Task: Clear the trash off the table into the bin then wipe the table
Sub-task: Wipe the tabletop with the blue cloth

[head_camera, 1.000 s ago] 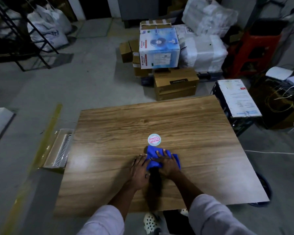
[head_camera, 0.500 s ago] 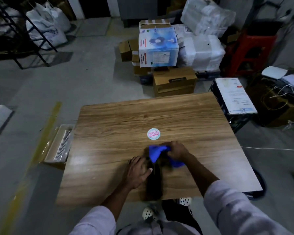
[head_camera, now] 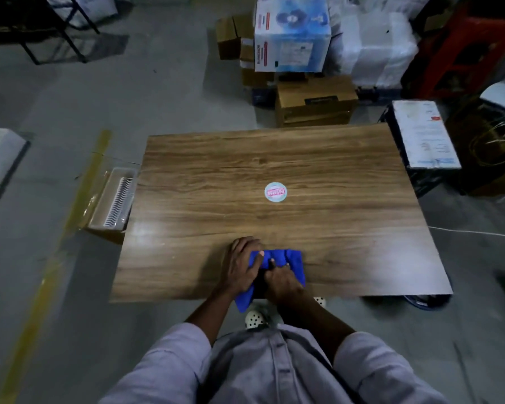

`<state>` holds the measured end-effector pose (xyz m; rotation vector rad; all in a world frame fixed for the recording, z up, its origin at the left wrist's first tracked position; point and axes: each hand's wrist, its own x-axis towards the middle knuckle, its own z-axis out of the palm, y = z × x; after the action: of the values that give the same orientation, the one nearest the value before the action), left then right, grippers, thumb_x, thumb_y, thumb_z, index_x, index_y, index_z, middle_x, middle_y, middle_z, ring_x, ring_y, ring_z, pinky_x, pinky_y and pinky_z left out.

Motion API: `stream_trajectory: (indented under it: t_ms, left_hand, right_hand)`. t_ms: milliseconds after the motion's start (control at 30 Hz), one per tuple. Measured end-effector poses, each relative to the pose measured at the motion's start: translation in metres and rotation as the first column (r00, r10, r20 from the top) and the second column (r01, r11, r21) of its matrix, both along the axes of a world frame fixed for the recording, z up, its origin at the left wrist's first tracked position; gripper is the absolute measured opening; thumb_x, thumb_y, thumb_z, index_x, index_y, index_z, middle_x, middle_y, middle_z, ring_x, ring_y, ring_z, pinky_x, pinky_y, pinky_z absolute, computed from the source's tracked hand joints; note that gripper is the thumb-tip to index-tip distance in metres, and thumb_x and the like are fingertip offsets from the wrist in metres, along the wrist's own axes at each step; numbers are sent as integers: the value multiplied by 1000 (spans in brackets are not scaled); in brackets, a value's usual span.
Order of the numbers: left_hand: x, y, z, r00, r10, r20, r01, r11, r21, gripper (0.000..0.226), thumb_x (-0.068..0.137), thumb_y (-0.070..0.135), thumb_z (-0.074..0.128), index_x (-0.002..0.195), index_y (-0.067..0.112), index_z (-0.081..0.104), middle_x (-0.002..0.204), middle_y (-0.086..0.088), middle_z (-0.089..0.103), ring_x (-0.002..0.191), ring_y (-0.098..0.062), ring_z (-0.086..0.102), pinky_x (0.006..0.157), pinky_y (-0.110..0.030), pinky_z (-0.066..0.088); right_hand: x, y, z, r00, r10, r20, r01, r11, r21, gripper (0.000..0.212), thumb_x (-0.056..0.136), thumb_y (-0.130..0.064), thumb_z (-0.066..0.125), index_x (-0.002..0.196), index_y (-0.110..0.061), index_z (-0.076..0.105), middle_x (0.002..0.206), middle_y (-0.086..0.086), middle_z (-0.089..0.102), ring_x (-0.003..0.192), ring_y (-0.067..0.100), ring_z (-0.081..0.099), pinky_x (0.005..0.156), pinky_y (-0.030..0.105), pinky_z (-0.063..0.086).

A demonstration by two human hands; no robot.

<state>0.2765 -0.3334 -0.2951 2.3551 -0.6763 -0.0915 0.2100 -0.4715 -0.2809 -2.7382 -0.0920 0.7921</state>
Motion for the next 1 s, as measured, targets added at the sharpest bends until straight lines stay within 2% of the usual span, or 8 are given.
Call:
stream_trajectory:
  t_ms: [133,267,467,567,700,800,900,1000]
  left_hand:
    - [-15,1,-20,993,12,116,-41,968,249,43,101,33,37,127,11,63,136,-12,59,127,-34,54,109,-43,36]
    - [-36,24,-43,993,43,112,-94,852,515,57,101,43,30,145,13,50,152,-22,44,140,-42,41,115,-53,30]
    - [-23,34,-42,958,258,124,-283,800,529,50,96,32,56,138,5,48,141,-28,52,134,-44,45,112,-58,37]
    - [-21,33,-29,939,326,112,-344,854,391,52,95,36,38,134,4,53,139,-24,51,130,-42,45,112,-54,30]
    - [-25,22,-16,975,185,121,-211,943,259,57,90,33,44,139,5,50,142,-20,49,130,-40,43,110,-52,38]
    - [-30,19,-16,997,-23,68,8,977,215,81,77,31,54,152,8,36,157,-17,37,145,-36,29,120,-49,29]
    - [-33,16,-20,974,-224,8,212,931,298,107,62,25,66,158,10,23,167,-13,20,155,-31,12,126,-44,17]
    - [-29,18,-36,965,-261,-29,256,912,320,103,64,16,75,155,4,29,166,-14,22,155,-28,13,126,-44,18]
  right_hand:
    - [-1,-34,28,998,-57,-17,59,986,158,72,69,-33,41,137,-33,62,124,16,70,112,34,65,92,36,48]
    - [-11,-56,33,995,-100,-21,102,954,281,72,65,-28,41,131,-41,66,124,10,72,105,31,70,90,35,53]
    - [-2,-89,64,825,-519,223,407,820,403,65,72,-19,52,135,-27,65,125,15,71,109,36,69,92,40,54]
    - [17,-92,65,725,-647,239,540,748,386,59,84,-13,59,142,-19,58,135,22,63,122,40,61,100,44,49]
    - [26,-62,27,860,-510,14,503,851,148,66,87,-52,41,151,-35,45,162,11,33,149,45,24,113,70,27]
    - [16,-16,12,928,-359,-98,351,932,-91,61,99,-45,49,156,-48,26,171,3,0,153,47,-5,111,77,15]
    - [4,21,12,981,-164,-107,151,981,-121,61,101,-35,48,159,-29,31,171,2,1,153,49,-4,109,76,23]
    - [-2,20,14,989,-61,-134,52,996,-72,61,100,-42,43,157,-23,36,171,0,10,154,47,6,111,72,28]
